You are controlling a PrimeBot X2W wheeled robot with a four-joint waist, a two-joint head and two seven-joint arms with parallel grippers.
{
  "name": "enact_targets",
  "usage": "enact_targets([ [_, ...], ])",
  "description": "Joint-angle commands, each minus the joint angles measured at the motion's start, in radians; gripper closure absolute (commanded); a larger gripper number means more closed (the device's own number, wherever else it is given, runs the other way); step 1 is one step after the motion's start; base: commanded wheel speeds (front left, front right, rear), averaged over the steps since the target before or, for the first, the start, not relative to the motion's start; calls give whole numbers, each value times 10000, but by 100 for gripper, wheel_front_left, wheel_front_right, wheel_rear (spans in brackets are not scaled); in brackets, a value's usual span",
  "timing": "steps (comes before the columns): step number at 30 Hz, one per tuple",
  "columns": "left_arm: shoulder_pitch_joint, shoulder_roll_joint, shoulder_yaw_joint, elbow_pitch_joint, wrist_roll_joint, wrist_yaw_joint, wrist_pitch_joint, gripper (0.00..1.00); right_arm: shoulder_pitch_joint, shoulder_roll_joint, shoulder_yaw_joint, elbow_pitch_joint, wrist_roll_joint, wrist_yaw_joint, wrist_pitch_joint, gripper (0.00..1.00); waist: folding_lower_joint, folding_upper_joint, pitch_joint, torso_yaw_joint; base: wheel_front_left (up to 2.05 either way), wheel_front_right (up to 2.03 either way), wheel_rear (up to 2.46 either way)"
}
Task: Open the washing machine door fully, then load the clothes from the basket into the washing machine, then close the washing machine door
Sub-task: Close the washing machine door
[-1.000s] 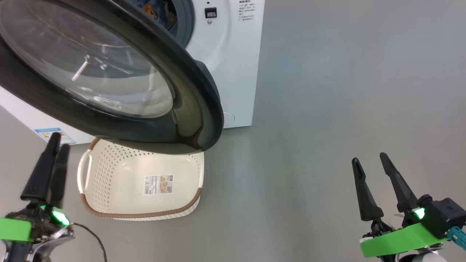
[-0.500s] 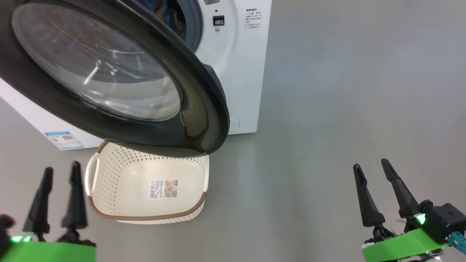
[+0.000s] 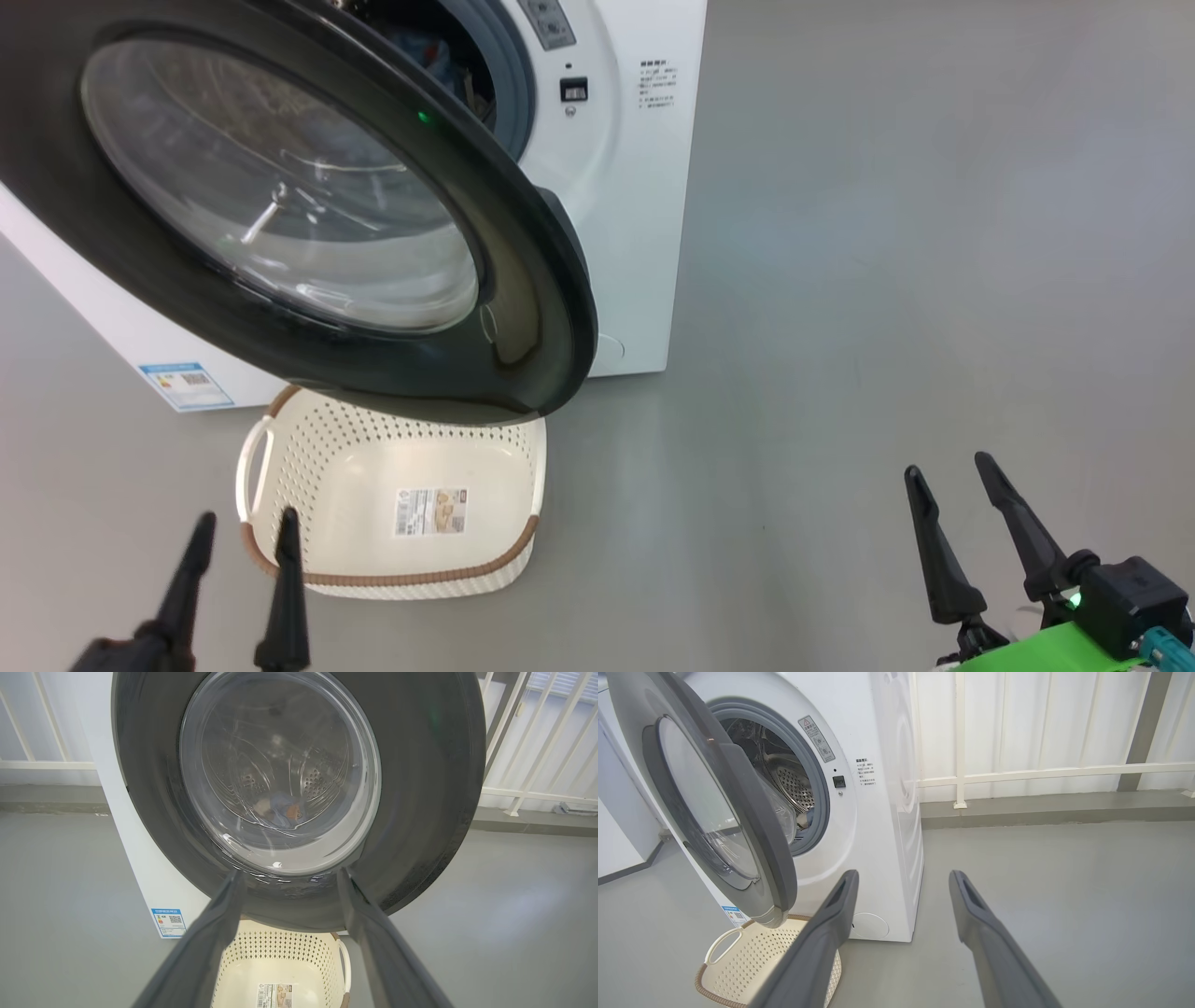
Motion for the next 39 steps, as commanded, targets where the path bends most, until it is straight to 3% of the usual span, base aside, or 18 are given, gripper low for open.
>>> enact_targets([
  [1,-111,106,279,-80,116,75,-80,0,-38,-104,222,-200,-185,88,-120,0,0,0,-128,3,0,0,0],
  [35,140,110,-190,270,378,439,-280,0,326,8,182,-52,-390,88,-120,0,0,0,-578,-97,0,0,0],
  [36,123,104,-196,271,368,442,-299,0,319,14,179,-54,-386,88,-120,13,0,0,-571,-86,0,0,0],
  [37,107,105,-200,278,365,449,-307,0,308,21,179,-55,-381,88,-120,53,0,0,-563,-83,0,0,0],
  [38,92,107,-207,278,367,457,-315,0,300,36,165,-45,-361,88,-120,73,0,0,-554,-81,0,0,0],
  [39,73,107,-220,276,370,461,-322,0,289,48,157,-46,-328,88,-120,100,0,0,-549,-71,0,0,0],
])
